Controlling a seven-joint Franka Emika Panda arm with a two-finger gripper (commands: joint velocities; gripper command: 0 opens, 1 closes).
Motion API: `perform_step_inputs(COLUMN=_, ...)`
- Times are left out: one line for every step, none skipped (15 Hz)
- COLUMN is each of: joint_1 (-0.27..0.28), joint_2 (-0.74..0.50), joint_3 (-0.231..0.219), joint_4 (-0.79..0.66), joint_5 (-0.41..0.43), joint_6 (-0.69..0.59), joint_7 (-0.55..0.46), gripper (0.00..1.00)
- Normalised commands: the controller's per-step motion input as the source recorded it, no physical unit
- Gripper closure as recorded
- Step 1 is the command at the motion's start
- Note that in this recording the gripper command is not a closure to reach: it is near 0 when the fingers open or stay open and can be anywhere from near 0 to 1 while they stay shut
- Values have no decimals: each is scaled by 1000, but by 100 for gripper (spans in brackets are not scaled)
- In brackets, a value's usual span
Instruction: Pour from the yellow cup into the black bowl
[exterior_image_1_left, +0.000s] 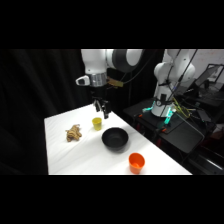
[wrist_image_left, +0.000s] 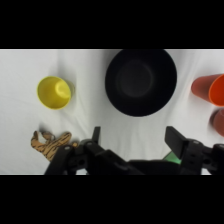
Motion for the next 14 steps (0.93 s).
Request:
perform_step_inputs(joint_1=-21, joint_2=-1, joint_3=22, joint_4=10, joint_5=-3, joint_6=-16, joint_7=4, gripper=0)
perform_step_inputs(joint_1=-13, joint_2=-47, joint_3=27, joint_4=-5, joint_5=-17, joint_6=-1, joint_7=15, gripper=0)
perform_step_inputs(joint_1=-23, joint_2=-114, joint_3=22, joint_4=-20, joint_5=-18, joint_6=7, joint_7=-27, gripper=0)
perform_step_inputs(joint_1=-49, joint_2=-148, joint_3=-2, joint_4=-3, joint_5=-15, joint_6=8, joint_7=-45, gripper=0)
perform_step_inputs(joint_1=-82, joint_2=-172, joint_3=-33, joint_4=15, joint_5=-33, joint_6=12, joint_7=-93, gripper=0)
perform_step_inputs(joint_1=-115, joint_2=-188, joint_3=-59, joint_4=25, joint_5=-19, joint_6=16, joint_7=-174, gripper=0)
perform_step_inputs(joint_1=-144, joint_2=-171, joint_3=-87, joint_4=49, joint_5=-14, joint_6=7, joint_7=-212, gripper=0)
perform_step_inputs(joint_1=-152, joint_2=-139, joint_3=-97, joint_4=68, joint_5=1, joint_6=-5, joint_7=-248, gripper=0)
perform_step_inputs(joint_1=-162, joint_2=-92, joint_3=-111, joint_4=89, joint_5=3, joint_6=3, joint_7=-281, gripper=0)
perform_step_inputs(joint_1=-156, joint_2=-46, joint_3=-108, joint_4=105, joint_5=21, joint_6=15, joint_7=-280, gripper=0)
perform_step_inputs(joint_1=-154, joint_2=18, joint_3=-106, joint_4=137, joint_5=45, joint_6=5, joint_7=-284, gripper=0)
perform_step_inputs(joint_1=-132, joint_2=61, joint_3=-90, joint_4=142, joint_5=44, joint_6=21, joint_7=-246, gripper=0)
perform_step_inputs(joint_1=-107, joint_2=102, joint_3=-67, joint_4=140, joint_5=67, joint_6=39, joint_7=-211, gripper=0)
perform_step_inputs(joint_1=-83, joint_2=148, joint_3=-45, joint_4=120, joint_5=99, joint_6=94, joint_7=-167, gripper=0)
